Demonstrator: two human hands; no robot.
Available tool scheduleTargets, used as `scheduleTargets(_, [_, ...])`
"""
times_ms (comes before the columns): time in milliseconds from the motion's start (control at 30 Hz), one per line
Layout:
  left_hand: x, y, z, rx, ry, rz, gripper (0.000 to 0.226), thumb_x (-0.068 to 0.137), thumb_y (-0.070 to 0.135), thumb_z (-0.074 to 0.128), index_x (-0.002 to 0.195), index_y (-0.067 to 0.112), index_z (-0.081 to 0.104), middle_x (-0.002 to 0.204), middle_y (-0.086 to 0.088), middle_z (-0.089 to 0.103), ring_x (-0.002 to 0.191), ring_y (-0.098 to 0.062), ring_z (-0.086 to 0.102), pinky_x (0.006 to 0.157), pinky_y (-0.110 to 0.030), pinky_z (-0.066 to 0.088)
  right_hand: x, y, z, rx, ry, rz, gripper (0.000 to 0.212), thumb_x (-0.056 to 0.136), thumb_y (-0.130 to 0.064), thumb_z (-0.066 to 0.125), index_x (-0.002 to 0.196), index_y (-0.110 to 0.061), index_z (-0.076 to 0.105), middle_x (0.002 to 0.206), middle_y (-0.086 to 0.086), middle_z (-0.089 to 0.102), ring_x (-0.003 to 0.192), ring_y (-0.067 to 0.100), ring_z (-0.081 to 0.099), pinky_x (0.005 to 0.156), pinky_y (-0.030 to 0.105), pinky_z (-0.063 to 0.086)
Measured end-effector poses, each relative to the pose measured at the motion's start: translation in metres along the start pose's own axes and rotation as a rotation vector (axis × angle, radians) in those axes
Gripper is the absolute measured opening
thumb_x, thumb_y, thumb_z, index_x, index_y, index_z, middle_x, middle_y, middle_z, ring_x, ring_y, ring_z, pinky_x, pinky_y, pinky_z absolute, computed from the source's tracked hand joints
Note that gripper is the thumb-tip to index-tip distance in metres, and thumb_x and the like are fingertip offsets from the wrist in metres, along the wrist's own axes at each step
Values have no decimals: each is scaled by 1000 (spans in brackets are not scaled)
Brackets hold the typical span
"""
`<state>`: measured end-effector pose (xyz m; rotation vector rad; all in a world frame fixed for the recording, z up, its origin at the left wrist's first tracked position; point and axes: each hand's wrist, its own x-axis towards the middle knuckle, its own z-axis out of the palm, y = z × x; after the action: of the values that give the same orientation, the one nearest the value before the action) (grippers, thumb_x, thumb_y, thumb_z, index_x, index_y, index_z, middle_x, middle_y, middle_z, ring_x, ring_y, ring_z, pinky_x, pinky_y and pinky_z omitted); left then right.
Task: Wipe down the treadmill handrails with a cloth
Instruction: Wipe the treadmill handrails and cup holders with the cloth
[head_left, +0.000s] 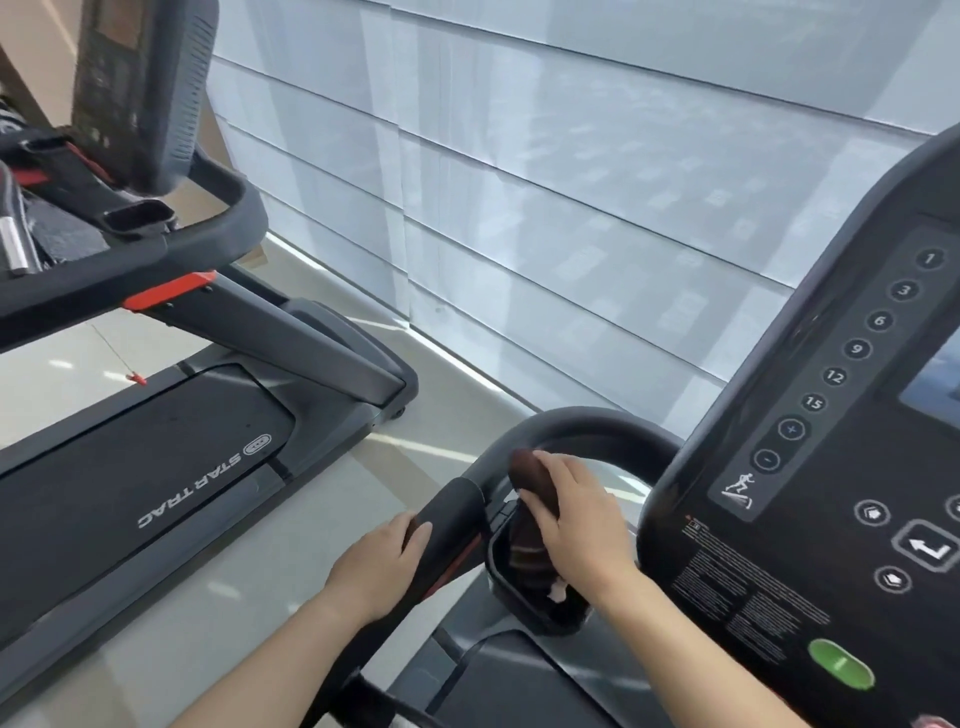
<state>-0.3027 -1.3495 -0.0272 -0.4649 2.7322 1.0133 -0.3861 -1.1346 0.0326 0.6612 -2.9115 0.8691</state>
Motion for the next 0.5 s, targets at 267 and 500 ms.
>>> scheduleTargets(267, [-103, -65, -13, 117, 157, -139, 40, 85, 66, 16, 87, 43, 47, 80, 17, 58, 74, -1, 55, 60, -23, 39, 27, -59, 69, -198, -158, -321, 37, 92, -49, 45, 124, -31, 50, 127, -6, 55, 115, 22, 50, 97, 44, 32])
scheduleTargets(500, [-99, -63, -6, 114, 223, -115, 41, 92, 54, 21, 103, 34, 55, 95, 18, 61, 81, -5, 57, 67, -25, 43, 12, -73, 75, -198, -145, -301, 33, 90, -49, 47, 117, -31, 53, 119, -7, 57, 108, 20, 53, 89, 43, 37])
